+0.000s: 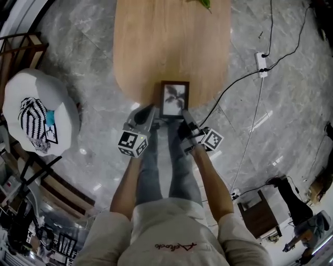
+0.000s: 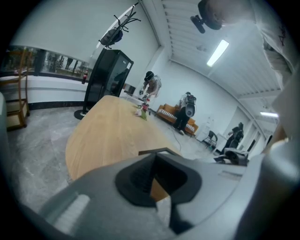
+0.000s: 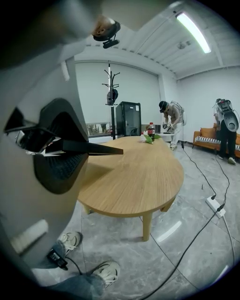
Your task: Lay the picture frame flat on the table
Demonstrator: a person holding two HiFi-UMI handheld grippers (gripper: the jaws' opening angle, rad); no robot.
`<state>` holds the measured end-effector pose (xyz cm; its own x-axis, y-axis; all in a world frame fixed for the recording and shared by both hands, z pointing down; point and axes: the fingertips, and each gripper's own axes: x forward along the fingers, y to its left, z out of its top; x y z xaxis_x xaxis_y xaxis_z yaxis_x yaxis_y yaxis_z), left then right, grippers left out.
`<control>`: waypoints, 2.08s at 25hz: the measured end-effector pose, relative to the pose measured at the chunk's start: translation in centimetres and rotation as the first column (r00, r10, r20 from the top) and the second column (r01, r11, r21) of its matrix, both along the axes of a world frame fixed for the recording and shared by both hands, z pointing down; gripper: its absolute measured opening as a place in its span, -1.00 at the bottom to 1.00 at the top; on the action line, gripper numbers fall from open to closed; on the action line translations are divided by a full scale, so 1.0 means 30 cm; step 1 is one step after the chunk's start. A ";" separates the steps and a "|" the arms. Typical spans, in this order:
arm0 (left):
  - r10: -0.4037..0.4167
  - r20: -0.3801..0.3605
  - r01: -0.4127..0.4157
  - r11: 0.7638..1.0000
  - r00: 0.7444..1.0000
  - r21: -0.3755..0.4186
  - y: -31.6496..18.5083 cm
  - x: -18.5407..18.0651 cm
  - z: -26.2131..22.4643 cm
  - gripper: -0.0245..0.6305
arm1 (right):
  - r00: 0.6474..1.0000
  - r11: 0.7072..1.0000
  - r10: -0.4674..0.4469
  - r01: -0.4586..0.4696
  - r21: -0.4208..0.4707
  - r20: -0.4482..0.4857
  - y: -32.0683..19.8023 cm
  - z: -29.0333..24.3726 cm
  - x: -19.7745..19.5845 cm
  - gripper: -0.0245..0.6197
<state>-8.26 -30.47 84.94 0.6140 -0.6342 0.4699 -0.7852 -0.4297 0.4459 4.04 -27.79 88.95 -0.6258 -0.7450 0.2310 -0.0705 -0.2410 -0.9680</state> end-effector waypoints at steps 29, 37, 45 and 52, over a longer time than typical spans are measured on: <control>0.024 0.008 -0.025 0.999 1.000 0.027 -0.116 -0.034 0.023 -0.93 | 0.998 0.999 0.049 -0.048 -0.014 0.033 -0.479 0.184 -0.117 -0.66; 0.031 0.004 -0.032 0.999 0.999 0.025 -0.102 -0.020 0.021 -0.93 | 1.000 1.000 0.017 -0.017 0.005 -0.011 -0.482 0.182 -0.138 -0.16; 0.032 0.002 -0.032 0.999 0.999 0.033 -0.095 -0.024 0.005 -0.93 | 0.935 0.977 -0.194 0.212 0.029 -0.297 -0.456 0.169 -0.193 0.03; 0.030 -0.001 -0.030 0.999 1.000 0.041 -0.085 -0.033 -0.010 -0.93 | 0.766 0.894 -0.367 0.447 0.027 -0.529 -0.405 0.179 -0.226 0.03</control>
<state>-9.26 -33.03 84.65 0.6339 -0.6339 0.4431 -0.7708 -0.4710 0.4290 -2.74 -39.95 94.32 -0.7051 -0.4961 0.5067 -0.6096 0.0590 -0.7905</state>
